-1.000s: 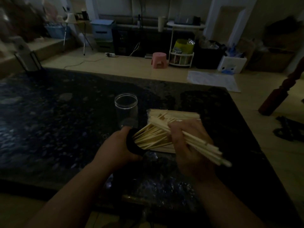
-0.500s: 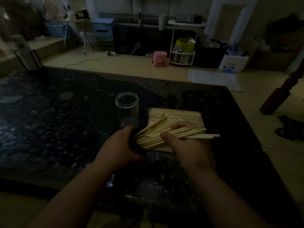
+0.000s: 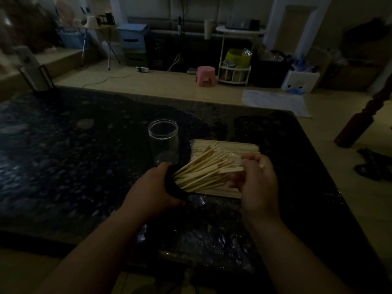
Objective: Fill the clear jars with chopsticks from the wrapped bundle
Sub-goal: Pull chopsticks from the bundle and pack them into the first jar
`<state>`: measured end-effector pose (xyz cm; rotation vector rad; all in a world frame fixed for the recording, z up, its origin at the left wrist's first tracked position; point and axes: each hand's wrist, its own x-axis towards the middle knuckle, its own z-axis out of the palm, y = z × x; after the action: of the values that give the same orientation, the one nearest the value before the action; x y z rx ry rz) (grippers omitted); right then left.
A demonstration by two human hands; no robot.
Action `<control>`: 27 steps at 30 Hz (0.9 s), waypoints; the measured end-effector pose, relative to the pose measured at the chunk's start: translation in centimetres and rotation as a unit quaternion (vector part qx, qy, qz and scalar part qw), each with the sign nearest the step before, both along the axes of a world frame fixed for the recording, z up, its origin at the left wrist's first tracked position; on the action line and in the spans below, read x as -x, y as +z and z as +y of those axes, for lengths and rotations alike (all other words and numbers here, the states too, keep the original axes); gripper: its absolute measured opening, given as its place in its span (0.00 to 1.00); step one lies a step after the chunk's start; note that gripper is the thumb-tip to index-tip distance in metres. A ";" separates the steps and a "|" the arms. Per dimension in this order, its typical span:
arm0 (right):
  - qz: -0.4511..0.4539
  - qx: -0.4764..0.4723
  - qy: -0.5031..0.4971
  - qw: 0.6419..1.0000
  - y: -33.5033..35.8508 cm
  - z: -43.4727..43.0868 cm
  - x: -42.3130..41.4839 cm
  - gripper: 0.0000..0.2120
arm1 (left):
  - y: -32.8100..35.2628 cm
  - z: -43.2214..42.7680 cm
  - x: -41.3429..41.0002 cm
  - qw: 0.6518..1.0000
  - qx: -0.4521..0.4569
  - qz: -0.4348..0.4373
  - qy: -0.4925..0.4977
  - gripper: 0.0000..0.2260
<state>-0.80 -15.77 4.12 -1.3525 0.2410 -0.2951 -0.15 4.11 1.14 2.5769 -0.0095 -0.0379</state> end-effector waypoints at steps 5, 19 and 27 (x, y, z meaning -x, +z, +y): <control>-0.016 0.118 -0.037 0.992 -0.4 -0.6 -0.3 0.04 | 0.1 -0.1 0.0 1.000 0.002 -0.007 0.002 0.39; 0.056 0.251 0.157 0.954 -1.1 -0.6 0.1 0.24 | -0.2 0.1 -0.1 1.000 -0.017 -0.001 -0.006 0.42; 0.015 0.243 0.130 0.961 -1.1 -0.8 0.0 0.23 | -0.1 0.1 -0.2 1.000 -0.010 -0.002 -0.006 0.39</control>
<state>-0.84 -16.54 2.97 -1.8558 0.0091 -0.1143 0.01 4.17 1.02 2.5961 -0.0277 -0.0374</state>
